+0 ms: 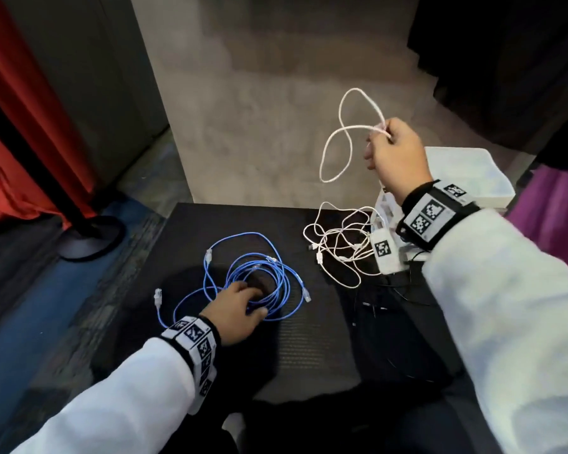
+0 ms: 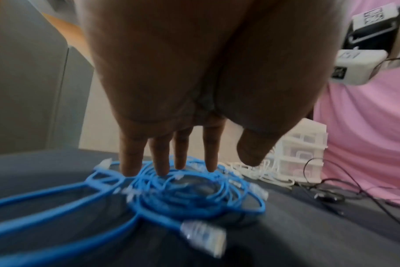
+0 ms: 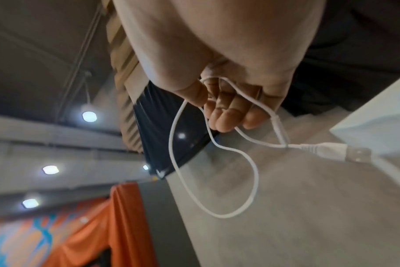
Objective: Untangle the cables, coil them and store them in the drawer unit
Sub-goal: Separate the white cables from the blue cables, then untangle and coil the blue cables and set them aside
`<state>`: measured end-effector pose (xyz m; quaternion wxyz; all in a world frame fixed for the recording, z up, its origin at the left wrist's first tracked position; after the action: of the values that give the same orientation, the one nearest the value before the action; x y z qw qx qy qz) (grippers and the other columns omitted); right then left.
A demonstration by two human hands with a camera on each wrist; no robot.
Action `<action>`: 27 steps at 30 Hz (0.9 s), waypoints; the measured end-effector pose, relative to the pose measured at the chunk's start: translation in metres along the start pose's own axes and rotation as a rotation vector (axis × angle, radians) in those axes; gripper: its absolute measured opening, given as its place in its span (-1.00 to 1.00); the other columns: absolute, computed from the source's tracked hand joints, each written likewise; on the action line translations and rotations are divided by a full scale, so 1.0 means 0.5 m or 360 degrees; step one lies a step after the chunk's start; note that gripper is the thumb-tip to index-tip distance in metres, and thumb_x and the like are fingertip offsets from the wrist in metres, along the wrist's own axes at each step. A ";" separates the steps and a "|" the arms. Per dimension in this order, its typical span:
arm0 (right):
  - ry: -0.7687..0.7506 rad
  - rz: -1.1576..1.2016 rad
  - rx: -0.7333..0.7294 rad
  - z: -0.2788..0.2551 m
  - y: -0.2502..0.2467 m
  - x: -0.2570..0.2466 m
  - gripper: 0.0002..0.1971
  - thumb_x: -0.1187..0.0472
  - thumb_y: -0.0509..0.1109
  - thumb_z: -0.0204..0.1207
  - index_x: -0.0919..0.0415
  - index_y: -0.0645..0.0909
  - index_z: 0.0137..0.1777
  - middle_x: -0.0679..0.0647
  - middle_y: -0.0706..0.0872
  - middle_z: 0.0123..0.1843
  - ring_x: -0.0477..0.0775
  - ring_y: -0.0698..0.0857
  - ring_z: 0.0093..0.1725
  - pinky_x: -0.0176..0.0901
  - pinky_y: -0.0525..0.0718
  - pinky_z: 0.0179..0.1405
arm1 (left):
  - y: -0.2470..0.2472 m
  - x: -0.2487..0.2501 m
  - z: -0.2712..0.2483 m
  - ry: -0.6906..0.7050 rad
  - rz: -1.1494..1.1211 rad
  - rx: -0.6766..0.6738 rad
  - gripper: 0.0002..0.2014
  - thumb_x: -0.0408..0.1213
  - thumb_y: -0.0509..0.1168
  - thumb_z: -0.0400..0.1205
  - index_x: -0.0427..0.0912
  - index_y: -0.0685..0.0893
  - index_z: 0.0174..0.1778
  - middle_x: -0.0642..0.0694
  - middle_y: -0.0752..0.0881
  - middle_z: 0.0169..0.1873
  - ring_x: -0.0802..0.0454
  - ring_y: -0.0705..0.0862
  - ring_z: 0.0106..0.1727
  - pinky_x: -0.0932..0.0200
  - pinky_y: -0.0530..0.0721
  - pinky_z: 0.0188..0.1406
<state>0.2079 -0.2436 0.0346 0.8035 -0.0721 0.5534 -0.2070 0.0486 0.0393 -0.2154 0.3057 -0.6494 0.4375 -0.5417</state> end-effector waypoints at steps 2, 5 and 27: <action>0.0015 -0.0471 -0.0145 -0.003 0.041 0.078 -0.81 0.06 0.22 0.72 0.08 0.47 -0.12 0.14 0.67 -0.25 0.28 0.64 -0.22 0.11 0.67 -0.16 | 0.032 -0.020 -0.014 -0.0024 0.0056 -0.0115 -0.43 0.16 0.32 0.70 0.09 0.51 0.63 -0.14 0.34 0.68 -0.10 0.36 0.69 0.14 0.27 0.69; 0.0265 -0.0949 -0.0606 -0.070 0.116 0.247 -0.82 0.13 0.18 0.80 0.18 0.55 0.06 0.21 0.68 -0.12 0.23 0.67 -0.11 -0.05 0.59 -0.13 | 0.047 -0.031 -0.031 -0.0013 0.0069 -0.0104 -0.26 0.34 0.21 0.55 0.14 0.45 0.67 -0.15 0.31 0.71 -0.12 0.29 0.72 0.11 0.21 0.71; 0.0514 0.0140 -0.0345 -0.410 0.037 0.271 -0.93 0.07 0.51 0.66 0.02 0.77 0.04 0.00 0.84 -0.04 -0.07 0.75 0.01 0.01 0.66 0.23 | 0.035 -0.058 -0.057 0.0065 -0.0234 0.0300 -0.86 -0.05 0.43 0.65 0.00 0.71 0.00 0.09 0.64 0.21 0.05 0.65 0.26 0.08 0.61 0.35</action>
<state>0.0650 -0.2594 -0.1654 0.7001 -0.0997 0.6969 -0.1198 0.0159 0.0604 -0.2368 0.3160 -0.6370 0.3419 -0.6144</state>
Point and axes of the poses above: each hand's wrist, its own z-axis towards the middle knuckle, its own y-axis out of the palm, x = y × z, the point moved 9 cm from there along z, towards the middle knuckle
